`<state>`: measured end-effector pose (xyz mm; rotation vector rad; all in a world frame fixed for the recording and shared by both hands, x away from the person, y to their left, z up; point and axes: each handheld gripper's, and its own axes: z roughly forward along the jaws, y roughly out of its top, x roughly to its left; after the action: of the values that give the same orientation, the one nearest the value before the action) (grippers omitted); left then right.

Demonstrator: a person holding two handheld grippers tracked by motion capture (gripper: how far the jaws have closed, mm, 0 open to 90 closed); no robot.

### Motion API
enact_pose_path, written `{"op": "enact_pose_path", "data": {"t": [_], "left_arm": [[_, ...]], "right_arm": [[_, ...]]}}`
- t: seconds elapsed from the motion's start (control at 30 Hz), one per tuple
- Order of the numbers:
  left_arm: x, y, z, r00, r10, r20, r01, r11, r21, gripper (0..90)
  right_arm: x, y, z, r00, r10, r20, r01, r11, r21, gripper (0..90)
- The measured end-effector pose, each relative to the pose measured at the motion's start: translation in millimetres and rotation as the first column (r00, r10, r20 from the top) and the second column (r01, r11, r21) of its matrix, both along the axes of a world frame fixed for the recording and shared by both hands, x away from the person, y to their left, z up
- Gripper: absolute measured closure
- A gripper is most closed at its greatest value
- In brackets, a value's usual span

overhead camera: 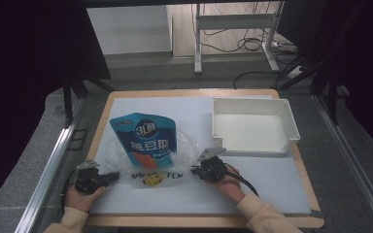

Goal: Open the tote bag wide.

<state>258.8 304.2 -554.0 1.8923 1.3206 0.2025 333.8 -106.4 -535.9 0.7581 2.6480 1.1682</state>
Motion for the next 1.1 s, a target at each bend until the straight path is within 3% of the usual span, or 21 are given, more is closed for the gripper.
{"op": "enact_pose_path", "data": {"t": [0.23, 0.5, 0.83, 0.93, 1.1], "left_arm": [[-1.1, 0.3, 0.6, 1.0, -0.005, 0.002, 0.006, 1.0, -0.008, 83.1], [-3.4, 2.7, 3.5, 0.9999, 0.008, 0.012, -0.008, 0.9998, -0.021, 70.1], [-12.5, 7.3, 15.9, 0.9956, 0.056, 0.075, -0.052, 0.9972, -0.053, 38.0], [-17.5, 11.3, 24.5, 0.9926, 0.06, 0.105, -0.053, 0.9958, -0.075, 31.7], [-21.5, 18.9, 38.5, 0.986, 0.088, 0.142, -0.075, 0.9927, -0.095, 29.1]], "right_arm": [[0.0, 0.0, -0.1, 1.0, 0.0, 0.006, 0.0, 1.0, -0.001, 86.6], [0.0, 0.2, -0.1, 0.9999, 0.003, 0.012, -0.003, 1.0, -0.004, 86.4], [-0.4, 0.4, 0.1, 0.9999, 0.002, 0.015, -0.002, 1.0, -0.006, 84.3], [-0.8, 0.7, 0.2, 0.9999, 0.004, 0.016, -0.003, 1.0, -0.007, 83.2], [-0.9, 0.8, 0.5, 0.9999, 0.006, 0.01, -0.006, 1.0, -0.005, 80.5]]}}
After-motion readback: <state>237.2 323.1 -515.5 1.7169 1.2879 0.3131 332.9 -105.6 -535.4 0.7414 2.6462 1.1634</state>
